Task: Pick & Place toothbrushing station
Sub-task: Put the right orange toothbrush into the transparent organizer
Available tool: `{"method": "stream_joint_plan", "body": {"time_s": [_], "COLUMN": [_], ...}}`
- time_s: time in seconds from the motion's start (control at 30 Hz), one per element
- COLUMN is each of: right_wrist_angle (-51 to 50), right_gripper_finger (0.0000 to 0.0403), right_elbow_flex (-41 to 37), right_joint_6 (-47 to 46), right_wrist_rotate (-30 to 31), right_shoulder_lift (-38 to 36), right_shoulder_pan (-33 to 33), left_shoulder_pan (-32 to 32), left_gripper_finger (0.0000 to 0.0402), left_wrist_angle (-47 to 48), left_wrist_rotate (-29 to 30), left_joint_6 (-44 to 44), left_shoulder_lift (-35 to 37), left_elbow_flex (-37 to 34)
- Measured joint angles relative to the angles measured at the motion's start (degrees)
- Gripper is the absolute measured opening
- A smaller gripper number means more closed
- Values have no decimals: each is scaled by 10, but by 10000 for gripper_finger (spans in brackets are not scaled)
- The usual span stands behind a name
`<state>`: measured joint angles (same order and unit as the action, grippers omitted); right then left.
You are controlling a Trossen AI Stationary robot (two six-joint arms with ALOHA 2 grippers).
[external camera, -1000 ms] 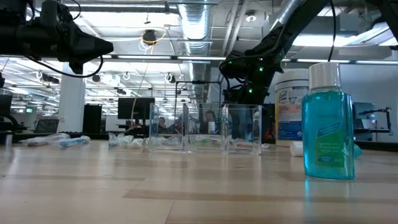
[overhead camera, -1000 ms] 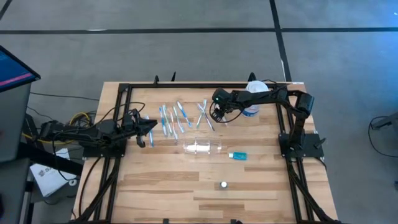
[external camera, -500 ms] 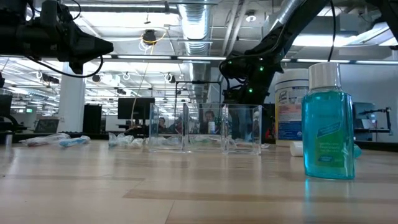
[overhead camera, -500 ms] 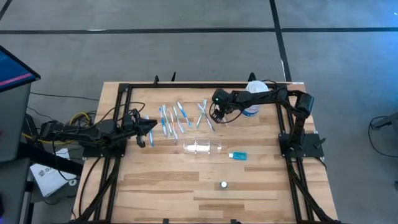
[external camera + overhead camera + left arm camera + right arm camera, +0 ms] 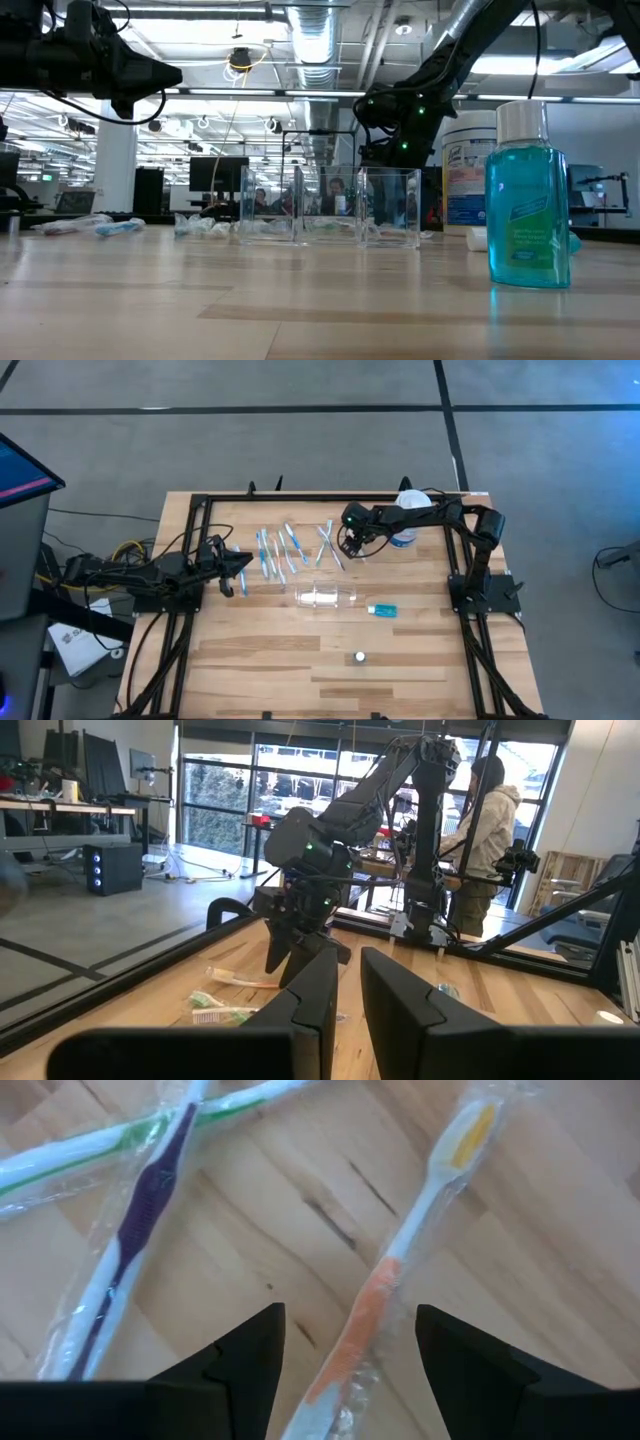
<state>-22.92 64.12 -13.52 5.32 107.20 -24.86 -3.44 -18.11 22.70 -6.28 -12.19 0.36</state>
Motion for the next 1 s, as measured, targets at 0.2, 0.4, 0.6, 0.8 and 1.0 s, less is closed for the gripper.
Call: {"method": "stream_joint_plan", "body": {"time_s": [0.2,0.4,0.6,0.8,1.0], "right_wrist_angle": [-2,-16,3,8,5], "right_gripper_finger": [213,173,105,24,9], "right_elbow_flex": [0,-1,3,-2,-1], "right_joint_6": [0,0,4,13,19], "right_wrist_rotate": [-12,-12,-10,-11,-11], "right_shoulder_lift": [0,11,34,20,13], "right_shoulder_pan": [1,0,0,4,4], "left_shoulder_pan": [0,0,1,1,1], "left_gripper_finger": [44,44,44,44,44], "left_wrist_angle": [0,0,0,0,1], "left_wrist_rotate": [0,0,0,0,0], "left_joint_6": [0,0,0,0,0], "left_shoulder_lift": [0,0,0,0,-2], "left_elbow_flex": [0,0,0,0,0]}}
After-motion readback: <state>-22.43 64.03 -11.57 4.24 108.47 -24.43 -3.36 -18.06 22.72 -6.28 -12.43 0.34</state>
